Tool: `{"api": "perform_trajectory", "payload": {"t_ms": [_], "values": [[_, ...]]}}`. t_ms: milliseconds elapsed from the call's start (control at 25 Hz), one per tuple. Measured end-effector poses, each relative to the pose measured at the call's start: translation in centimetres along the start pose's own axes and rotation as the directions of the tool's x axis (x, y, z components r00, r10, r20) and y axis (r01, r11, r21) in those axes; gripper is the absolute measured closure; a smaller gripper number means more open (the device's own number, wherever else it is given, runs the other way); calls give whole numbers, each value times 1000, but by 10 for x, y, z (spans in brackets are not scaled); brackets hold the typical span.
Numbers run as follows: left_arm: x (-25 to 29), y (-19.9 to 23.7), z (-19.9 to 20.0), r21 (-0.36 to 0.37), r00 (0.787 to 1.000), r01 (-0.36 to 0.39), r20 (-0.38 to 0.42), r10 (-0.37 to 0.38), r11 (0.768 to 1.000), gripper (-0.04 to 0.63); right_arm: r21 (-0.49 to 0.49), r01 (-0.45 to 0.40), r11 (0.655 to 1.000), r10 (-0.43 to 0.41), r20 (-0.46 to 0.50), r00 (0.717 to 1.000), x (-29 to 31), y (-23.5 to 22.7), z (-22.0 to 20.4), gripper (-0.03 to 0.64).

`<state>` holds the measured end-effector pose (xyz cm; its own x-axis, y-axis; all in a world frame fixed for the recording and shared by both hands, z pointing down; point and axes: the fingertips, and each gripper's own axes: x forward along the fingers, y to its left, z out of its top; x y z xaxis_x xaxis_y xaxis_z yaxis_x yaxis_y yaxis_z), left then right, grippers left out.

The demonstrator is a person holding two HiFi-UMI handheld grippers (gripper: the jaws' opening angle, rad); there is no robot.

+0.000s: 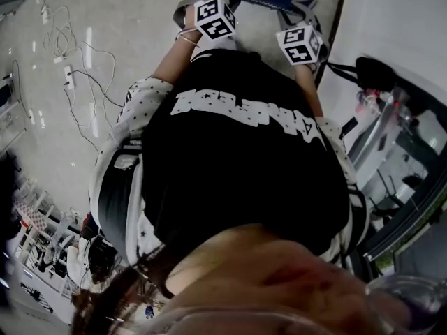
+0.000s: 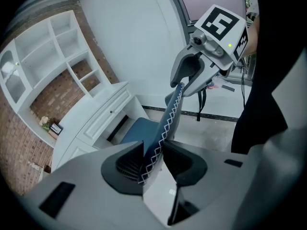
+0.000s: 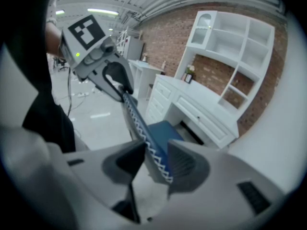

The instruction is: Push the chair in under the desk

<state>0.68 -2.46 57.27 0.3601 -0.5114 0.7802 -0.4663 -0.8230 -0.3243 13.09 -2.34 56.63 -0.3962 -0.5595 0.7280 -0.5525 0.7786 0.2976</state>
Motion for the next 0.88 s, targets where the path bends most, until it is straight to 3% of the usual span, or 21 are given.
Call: {"api": "perform_trajectory", "payload": {"t_ms": [880], "values": [[22, 36, -14, 12, 999, 41, 20, -41, 999, 437, 18, 9, 1000, -8, -33, 999, 40, -11, 17, 454]]}}
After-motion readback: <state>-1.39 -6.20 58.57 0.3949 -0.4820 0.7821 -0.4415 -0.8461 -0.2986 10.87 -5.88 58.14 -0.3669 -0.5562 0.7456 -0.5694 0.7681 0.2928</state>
